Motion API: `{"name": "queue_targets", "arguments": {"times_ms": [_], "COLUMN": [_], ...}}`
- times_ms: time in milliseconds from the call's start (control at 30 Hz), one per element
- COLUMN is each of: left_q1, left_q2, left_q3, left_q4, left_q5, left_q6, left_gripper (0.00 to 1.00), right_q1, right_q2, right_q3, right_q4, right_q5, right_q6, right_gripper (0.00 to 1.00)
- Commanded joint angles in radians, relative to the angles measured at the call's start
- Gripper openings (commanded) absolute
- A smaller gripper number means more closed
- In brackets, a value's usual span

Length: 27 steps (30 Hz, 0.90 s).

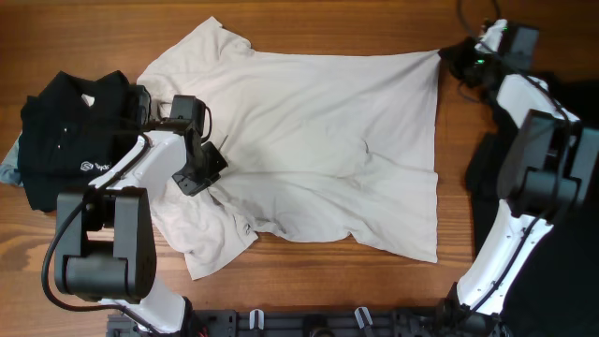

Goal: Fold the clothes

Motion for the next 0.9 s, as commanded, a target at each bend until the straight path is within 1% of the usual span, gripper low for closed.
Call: {"name": "queue_targets", "arguments": {"times_ms": [0,100,133,167,200,233,300,367,433,467,533,600,633,700,733,833,867], "left_q1": [0.024,0.024,0.024,0.024,0.024,0.024,0.024,0.024,0.024,0.024,0.024,0.024,0.024,0.024,0.024,0.024,0.023], "left_q2": [0.069,0.069,0.069,0.069,0.069,0.069,0.069,0.069,0.069,0.069,0.069,0.069,0.069,0.069,0.069,0.069,0.069], "left_q3": [-0.056,-0.056,-0.056,-0.056,-0.056,-0.056,-0.056,-0.056,-0.056,-0.056,-0.056,-0.056,-0.056,-0.056,-0.056,-0.056,-0.056], "left_q4": [0.015,0.018,0.021,0.026,0.03,0.031,0.034,0.035,0.034,0.034,0.034,0.038,0.041,0.052,0.061,0.088,0.101], "left_q5": [-0.122,-0.122,-0.122,-0.119,-0.118,-0.118,-0.118,-0.118,-0.118,-0.118,-0.113,-0.088,-0.073,-0.042,-0.023,0.041,0.091], "left_q6": [0.009,0.009,0.009,0.009,0.009,0.008,0.008,0.008,0.009,0.009,0.009,0.018,0.039,0.071,0.093,0.152,0.191], "left_gripper": [0.04,0.04,0.04,0.04,0.04,0.04,0.04,0.04,0.04,0.04,0.04,0.06,0.06,0.07,0.08,0.1,0.1], "right_q1": [-0.071,-0.104,-0.113,-0.119,-0.119,-0.119,-0.118,-0.12,-0.121,-0.121,-0.113,-0.087,-0.073,-0.026,0.003,0.06,0.071], "right_q2": [0.008,0.008,0.008,0.008,0.008,0.008,0.008,0.008,0.008,0.008,0.008,0.008,0.009,0.009,0.009,0.009,0.009], "right_q3": [0.007,0.007,0.007,0.007,0.007,0.007,0.007,0.007,0.007,0.007,0.007,0.007,0.006,0.006,0.006,0.006,0.006], "right_q4": [0.015,0.035,0.034,0.035,0.039,0.046,0.06,0.06,0.044,0.024,-0.063,-0.161,-0.18,-0.2,-0.201,-0.179,-0.164], "right_q5": [-0.225,-0.39,-0.415,-0.439,-0.462,-0.499,-0.643,-0.649,-0.566,-0.507,-0.325,-0.088,-0.014,0.126,0.203,0.386,0.399], "right_q6": [0.052,-0.021,-0.026,-0.047,-0.081,-0.127,-0.286,-0.282,-0.234,-0.223,-0.203,-0.209,-0.224,-0.301,-0.335,-0.338,-0.338], "right_gripper": [0.04,0.05,0.05,0.07,0.12,0.14,0.17,0.15,0.16,0.19,0.31,0.47,0.48,0.53,0.54,0.53,0.51]}}
